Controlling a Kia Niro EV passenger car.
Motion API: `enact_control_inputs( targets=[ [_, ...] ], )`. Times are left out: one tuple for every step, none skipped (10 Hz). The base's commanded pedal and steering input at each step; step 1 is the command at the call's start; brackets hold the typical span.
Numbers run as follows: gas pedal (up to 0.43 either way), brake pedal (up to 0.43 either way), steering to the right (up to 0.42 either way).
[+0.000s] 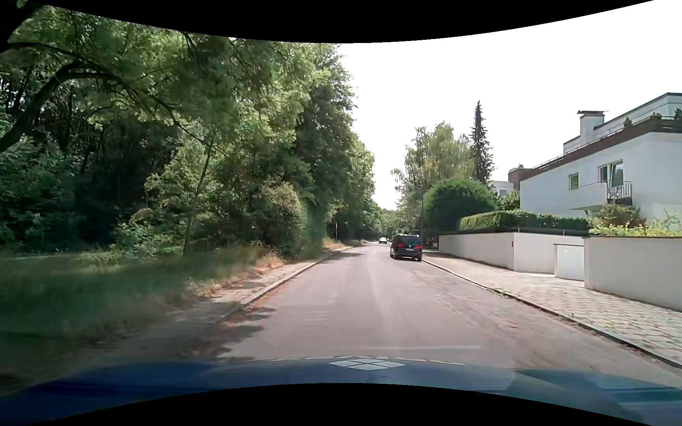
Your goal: Follow the waypoints while adhering to traffic rules and regulations
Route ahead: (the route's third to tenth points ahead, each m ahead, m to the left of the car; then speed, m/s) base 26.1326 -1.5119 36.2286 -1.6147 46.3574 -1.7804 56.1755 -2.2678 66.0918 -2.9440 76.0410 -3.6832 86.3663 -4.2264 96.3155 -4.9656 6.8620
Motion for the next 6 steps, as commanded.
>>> enact_control_inputs(
  targets=[
    [0.13,0.0,0.002],
    [0.13,0.0,0.003],
    [0.13,0.0,0.002],
    [0.13,0.0,0.002],
    [0.13,0.0,0.002],
    [0.13,0.0,0.002]
  ],
)
